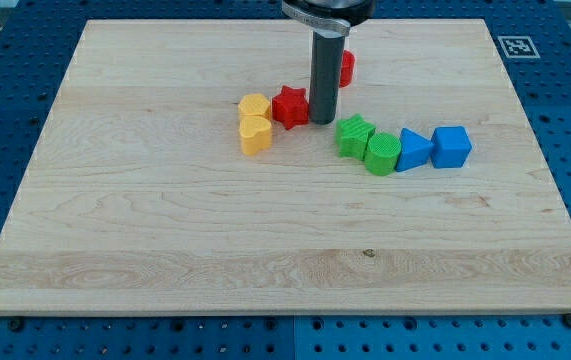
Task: Push red star above yellow hexagon
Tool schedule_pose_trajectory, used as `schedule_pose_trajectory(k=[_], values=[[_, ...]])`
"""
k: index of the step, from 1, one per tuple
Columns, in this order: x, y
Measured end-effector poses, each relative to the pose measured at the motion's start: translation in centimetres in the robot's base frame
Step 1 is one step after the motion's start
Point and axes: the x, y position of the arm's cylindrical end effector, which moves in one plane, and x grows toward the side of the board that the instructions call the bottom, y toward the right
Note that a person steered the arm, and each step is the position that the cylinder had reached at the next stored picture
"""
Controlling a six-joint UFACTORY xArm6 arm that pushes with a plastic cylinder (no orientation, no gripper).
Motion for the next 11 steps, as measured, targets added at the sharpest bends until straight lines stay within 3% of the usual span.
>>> schedule_pose_trajectory(k=[3,9,11], values=[[4.9,0.3],[-3.7,-2.1],[-4.2,-3.8]])
